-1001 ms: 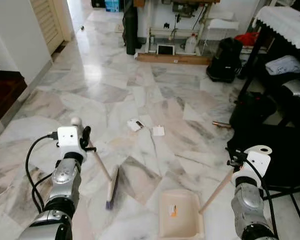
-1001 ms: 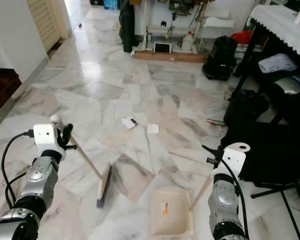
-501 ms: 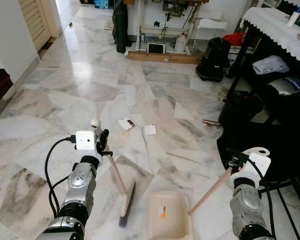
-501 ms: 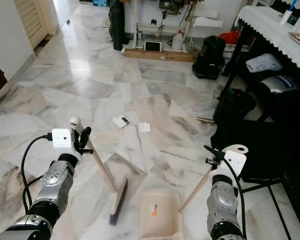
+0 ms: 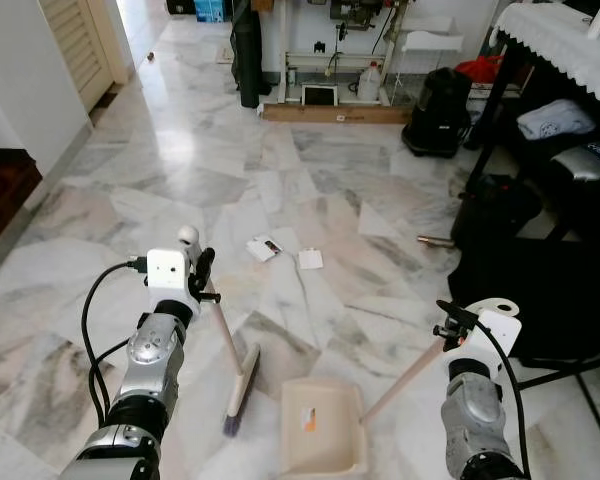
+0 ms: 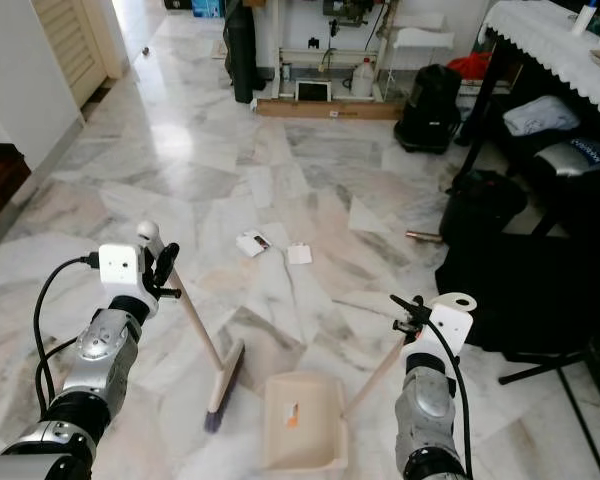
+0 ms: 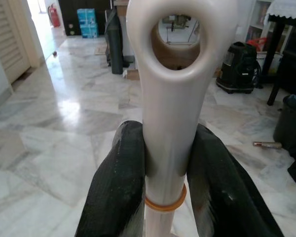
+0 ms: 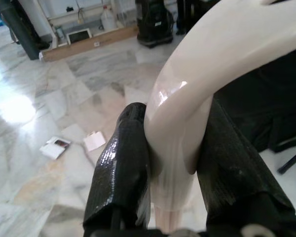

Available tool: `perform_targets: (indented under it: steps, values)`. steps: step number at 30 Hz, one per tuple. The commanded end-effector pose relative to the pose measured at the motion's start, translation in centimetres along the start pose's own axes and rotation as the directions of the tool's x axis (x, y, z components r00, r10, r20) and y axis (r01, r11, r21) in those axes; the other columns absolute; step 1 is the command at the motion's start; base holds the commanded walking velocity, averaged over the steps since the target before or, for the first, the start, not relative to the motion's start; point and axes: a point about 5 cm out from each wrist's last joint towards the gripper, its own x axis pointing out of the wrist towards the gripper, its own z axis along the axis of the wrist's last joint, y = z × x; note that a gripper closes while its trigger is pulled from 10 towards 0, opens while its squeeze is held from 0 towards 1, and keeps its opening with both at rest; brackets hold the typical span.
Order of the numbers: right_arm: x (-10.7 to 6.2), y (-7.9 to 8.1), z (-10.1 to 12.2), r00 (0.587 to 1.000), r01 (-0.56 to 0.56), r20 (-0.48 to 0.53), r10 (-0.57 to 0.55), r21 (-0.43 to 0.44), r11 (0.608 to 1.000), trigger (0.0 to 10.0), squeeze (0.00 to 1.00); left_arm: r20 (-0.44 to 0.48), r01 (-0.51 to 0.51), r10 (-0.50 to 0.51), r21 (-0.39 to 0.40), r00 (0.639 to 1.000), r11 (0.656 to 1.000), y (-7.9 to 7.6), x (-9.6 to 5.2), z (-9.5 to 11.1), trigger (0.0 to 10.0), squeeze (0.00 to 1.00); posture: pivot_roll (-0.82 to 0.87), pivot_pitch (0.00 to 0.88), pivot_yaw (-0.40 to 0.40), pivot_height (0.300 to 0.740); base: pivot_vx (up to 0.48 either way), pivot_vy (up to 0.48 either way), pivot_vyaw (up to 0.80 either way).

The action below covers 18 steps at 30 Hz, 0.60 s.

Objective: Sweep floor

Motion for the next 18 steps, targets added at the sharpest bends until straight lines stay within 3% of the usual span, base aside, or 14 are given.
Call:
perform_targets:
  steps: [1, 7, 12, 15, 18]
  values:
    - [0.1, 0.4, 0.4, 0.999, 0.006, 0.035, -0.006, 0.022, 1.000, 10.0, 0.00, 0.034, 0.022, -0.023, 0.035, 0.999, 0.999, 0.2, 1.0, 1.4, 10.0, 0.00, 0.20, 0.000, 0.028, 0.740, 0.000, 0.000, 0.00]
    - [0.3, 1.0, 0.9, 0.998, -0.024, 0.056, 0.023, 0.019, 1.000, 10.0, 0.00, 0.021, -0.001, 0.000, 0.019, 1.000, 1.000, 0.4, 1.3, 1.5, 10.0, 0.00, 0.17, 0.000, 0.023, 0.740, 0.000, 0.000, 0.00]
    - [0.5, -0.4, 2.1, 0.992, 0.014, 0.122, -0.016, 0.021, 1.000, 10.0, 0.00, -0.073, -0.021, 0.019, -0.022, 0.997, 1.000, 0.1, 0.8, -0.3, 10.0, 0.00, 0.13, 0.000, 0.041, 0.740, 0.000, 0.000, 0.00]
    - [0.4, -1.3, 2.5, 0.986, 0.056, 0.156, -0.060, 0.029, 0.998, 10.0, 0.00, -0.111, 0.016, -0.016, 0.001, 0.994, 1.000, -0.2, 0.2, -1.3, 10.0, 0.00, 0.12, 0.000, 0.043, 0.740, 0.000, 0.000, 0.00]
    - [0.3, -1.9, 2.7, 0.983, 0.073, 0.169, -0.077, 0.032, 0.997, 10.0, 0.00, -0.179, -0.014, 0.017, 0.018, 0.984, 1.000, 0.4, -0.6, -2.7, 10.0, 0.00, 0.10, 0.000, 0.043, 0.740, 0.000, 0.000, 0.00]
